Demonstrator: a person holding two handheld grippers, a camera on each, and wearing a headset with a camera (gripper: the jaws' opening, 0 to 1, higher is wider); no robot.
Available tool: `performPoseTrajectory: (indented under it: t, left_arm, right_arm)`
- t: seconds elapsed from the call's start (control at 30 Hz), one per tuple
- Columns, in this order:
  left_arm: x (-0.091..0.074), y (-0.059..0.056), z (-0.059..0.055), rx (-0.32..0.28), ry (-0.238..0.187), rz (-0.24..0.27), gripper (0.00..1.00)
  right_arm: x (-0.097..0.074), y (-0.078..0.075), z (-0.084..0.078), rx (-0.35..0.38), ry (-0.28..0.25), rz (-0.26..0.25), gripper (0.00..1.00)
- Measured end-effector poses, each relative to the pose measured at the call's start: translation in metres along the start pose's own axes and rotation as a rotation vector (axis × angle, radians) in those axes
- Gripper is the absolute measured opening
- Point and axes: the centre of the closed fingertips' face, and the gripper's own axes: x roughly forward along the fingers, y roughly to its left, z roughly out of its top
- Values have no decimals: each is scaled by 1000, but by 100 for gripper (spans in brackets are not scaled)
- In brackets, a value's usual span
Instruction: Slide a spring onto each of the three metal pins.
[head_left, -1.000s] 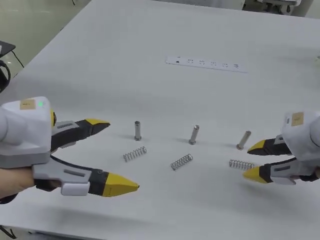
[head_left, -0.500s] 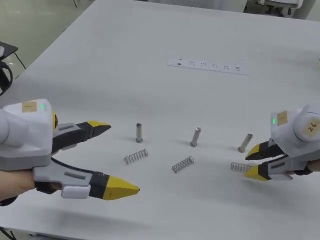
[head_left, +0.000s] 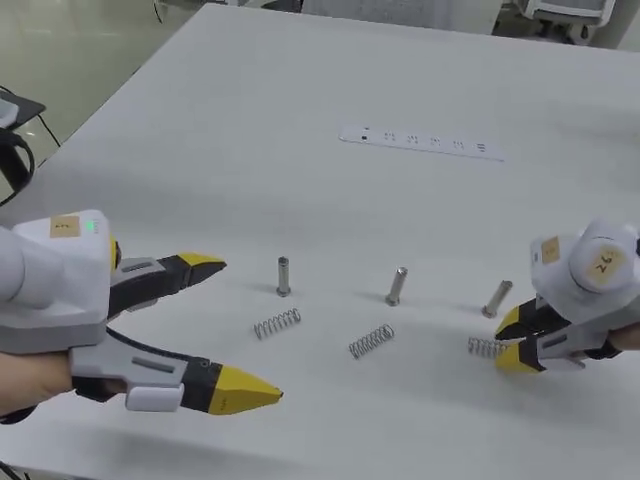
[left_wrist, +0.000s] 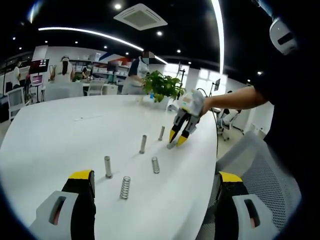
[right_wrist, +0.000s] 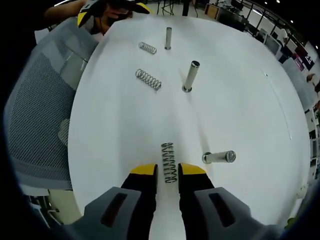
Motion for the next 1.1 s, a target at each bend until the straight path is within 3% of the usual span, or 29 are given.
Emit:
performPoseTrajectory:
  t: [0.37, 0.87, 1.1]
  left_arm:
    - [3, -1, 0, 2, 3, -7, 98]
    - [3, -3, 1, 9, 7, -12, 98]
    - [12, -18, 1, 23, 23, -53, 97]
  right_arm:
    - [4, 1, -5, -12, 23, 7, 9]
    - [-2, 2, 1, -19, -4, 1, 8]
    - [-11, 13, 10, -31, -23, 5, 8]
